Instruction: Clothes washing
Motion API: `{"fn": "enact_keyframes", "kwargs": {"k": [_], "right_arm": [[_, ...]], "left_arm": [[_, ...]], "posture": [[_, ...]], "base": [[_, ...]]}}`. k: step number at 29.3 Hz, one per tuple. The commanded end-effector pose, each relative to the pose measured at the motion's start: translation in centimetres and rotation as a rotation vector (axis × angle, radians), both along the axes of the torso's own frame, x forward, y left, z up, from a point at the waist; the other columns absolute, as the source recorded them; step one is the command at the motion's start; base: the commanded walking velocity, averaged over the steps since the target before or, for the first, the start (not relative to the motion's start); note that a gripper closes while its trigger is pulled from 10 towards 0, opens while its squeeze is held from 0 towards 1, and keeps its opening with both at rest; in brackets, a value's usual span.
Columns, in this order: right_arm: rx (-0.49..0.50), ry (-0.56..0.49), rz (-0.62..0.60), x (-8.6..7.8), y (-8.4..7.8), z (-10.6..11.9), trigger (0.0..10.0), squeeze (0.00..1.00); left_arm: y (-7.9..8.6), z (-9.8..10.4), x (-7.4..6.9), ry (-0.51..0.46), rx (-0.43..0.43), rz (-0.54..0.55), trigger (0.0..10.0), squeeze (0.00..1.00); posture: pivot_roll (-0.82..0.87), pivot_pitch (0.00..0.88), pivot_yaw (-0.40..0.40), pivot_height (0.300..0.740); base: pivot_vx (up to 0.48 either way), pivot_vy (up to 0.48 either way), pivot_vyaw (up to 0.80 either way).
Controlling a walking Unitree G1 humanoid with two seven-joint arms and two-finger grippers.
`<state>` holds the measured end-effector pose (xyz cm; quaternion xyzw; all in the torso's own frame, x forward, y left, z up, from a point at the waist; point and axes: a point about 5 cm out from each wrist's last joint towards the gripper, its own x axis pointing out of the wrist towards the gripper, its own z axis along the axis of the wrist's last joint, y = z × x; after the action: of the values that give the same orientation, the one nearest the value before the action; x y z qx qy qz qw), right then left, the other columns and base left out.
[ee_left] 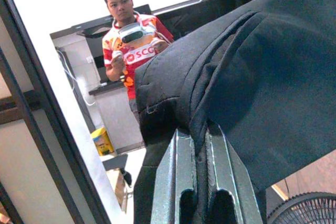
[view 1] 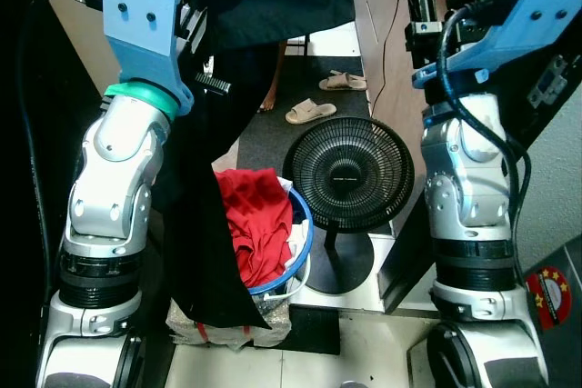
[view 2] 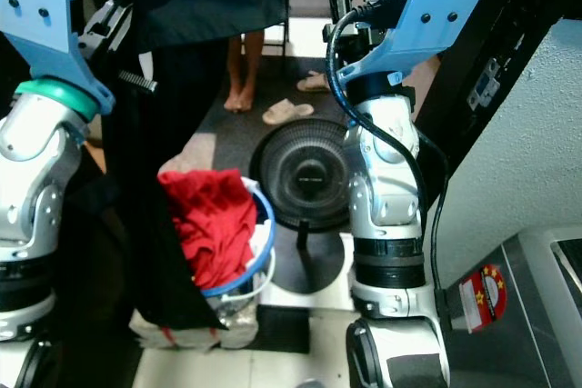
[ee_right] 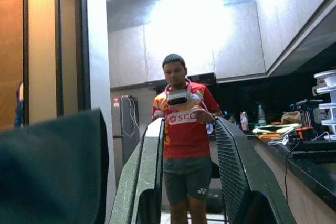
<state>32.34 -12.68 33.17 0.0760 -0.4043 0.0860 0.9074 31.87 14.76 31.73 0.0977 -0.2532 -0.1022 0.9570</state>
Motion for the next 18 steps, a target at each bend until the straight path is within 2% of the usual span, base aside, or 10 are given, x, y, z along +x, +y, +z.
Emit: {"fn": "enact_keyframes", "kwargs": {"k": [1,4,7,10,18], "right_arm": [[0.018,-0.015,0.014,-0.2,0.2,0.5,10.0,0.0],[0.033,0.014,0.032,0.0,0.5,-0.2,10.0,0.0],[0.085,0.163,0.044,1.2,0.5,-3.7,10.0,0.0],[0.092,0.182,0.042,1.3,0.4,-4.1,10.0,0.0],[0.114,0.239,0.033,1.9,-0.2,-5.0,10.0,0.0]], "left_arm": [[-0.1,0.6,-0.2,-0.023,0.002,-0.004,10.0,0.0],[-0.4,0.1,-0.1,-0.001,0.007,-0.015,10.0,0.0],[-0.7,-0.8,0.0,0.044,-0.025,-0.039,10.0,0.0],[-0.7,-0.8,0.0,0.048,-0.03,-0.039,10.0,0.0],[-0.6,-1.0,0.1,0.052,-0.025,-0.033,10.0,0.0]], "posture": [[0.01,0.0,0.049,0.74],[0.01,0.0,0.049,0.74],[0.01,0.0,0.048,0.74],[0.01,0.0,0.048,0.74],[0.01,0.0,0.046,0.74]], "base": [[0.0,0.0,0.0],[0.0,0.0,0.0],[0.0,0.0,0.0],[0.0,0.0,0.0],[0.0,0.0,-0.8]]}}
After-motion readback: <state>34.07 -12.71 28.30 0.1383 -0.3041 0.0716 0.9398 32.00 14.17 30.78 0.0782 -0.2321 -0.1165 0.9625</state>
